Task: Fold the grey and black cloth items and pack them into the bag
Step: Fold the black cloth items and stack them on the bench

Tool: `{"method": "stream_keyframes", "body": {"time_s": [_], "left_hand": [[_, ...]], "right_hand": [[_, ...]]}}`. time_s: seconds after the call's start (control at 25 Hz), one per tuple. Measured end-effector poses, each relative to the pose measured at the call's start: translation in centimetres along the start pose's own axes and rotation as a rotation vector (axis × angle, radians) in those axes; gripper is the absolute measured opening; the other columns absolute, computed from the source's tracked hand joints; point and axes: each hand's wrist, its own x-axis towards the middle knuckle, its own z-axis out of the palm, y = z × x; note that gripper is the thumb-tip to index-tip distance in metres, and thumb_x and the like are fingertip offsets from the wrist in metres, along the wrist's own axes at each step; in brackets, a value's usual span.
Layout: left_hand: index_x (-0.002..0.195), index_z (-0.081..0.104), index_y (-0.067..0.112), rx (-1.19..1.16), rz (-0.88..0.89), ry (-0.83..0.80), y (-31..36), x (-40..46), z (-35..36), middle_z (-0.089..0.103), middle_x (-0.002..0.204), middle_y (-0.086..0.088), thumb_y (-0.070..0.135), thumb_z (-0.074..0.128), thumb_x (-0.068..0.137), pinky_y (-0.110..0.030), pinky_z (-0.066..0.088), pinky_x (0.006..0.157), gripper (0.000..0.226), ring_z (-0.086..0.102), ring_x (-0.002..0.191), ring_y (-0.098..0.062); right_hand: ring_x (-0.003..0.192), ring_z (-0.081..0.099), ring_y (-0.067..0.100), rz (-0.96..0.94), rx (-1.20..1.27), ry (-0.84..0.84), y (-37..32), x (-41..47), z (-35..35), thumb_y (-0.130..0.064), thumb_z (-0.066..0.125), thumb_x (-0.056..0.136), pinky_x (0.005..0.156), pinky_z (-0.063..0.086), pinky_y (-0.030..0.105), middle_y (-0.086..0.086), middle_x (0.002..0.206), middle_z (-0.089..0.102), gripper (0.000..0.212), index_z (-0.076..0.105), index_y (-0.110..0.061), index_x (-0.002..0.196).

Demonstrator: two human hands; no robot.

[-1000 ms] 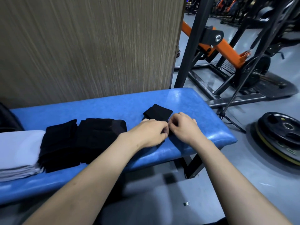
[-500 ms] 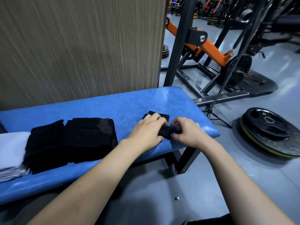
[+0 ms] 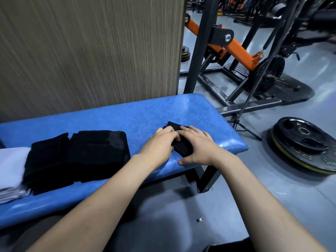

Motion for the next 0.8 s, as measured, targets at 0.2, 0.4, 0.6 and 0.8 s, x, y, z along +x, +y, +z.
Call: {"method": "stream_keyframes", "body": {"time_s": [0.2, 0.4, 0.6, 0.8], "left_hand": [[0.112, 0.054, 0.021, -0.055, -0.068, 0.111, 0.3, -0.2, -0.1, 0.044, 0.112, 0.006, 0.007, 0.052, 0.091, -0.037, 0.045, 0.085, 0.025, 0.041, 0.107, -0.018], [0.122, 0.042, 0.02, 0.072, -0.231, 0.253, 1.2, -0.4, 0.2, 0.036, 0.121, -0.003, 0.03, 0.067, 0.087, -0.036, 0.042, 0.089, 0.043, 0.038, 0.114, -0.025], [0.121, 0.035, 0.018, 0.031, -0.314, 0.201, 1.6, -0.5, 0.7, 0.04, 0.12, -0.007, 0.046, 0.073, 0.082, -0.038, 0.041, 0.095, 0.061, 0.046, 0.114, -0.029], [0.129, 0.034, 0.022, 0.151, -0.262, 0.283, 1.6, -0.3, 0.3, 0.037, 0.125, -0.003, 0.034, 0.077, 0.081, -0.035, 0.041, 0.092, 0.066, 0.041, 0.118, -0.023]], "right_hand": [[0.125, 0.048, 0.023, -0.005, -0.127, 0.122, -0.5, 0.5, -0.4, -0.036, 0.062, 0.078, 0.1, 0.033, 0.036, -0.005, 0.134, 0.056, 0.057, 0.047, -0.03, 0.133], [0.095, 0.059, 0.029, 0.016, -0.023, 0.39, -0.5, 1.2, -0.2, -0.03, 0.057, 0.088, 0.084, 0.043, 0.038, 0.004, 0.093, 0.069, 0.02, 0.068, -0.016, 0.098], [0.081, 0.059, 0.023, 0.126, 0.327, 0.322, 0.3, 0.7, -1.0, -0.031, 0.059, 0.088, 0.073, 0.048, 0.037, 0.002, 0.077, 0.066, 0.018, 0.062, -0.016, 0.078], [0.061, 0.055, 0.022, 0.226, 0.311, 0.409, -0.5, 0.4, -2.2, -0.025, 0.054, 0.087, 0.056, 0.036, 0.033, -0.002, 0.051, 0.053, 0.029, 0.041, -0.016, 0.064]]}}
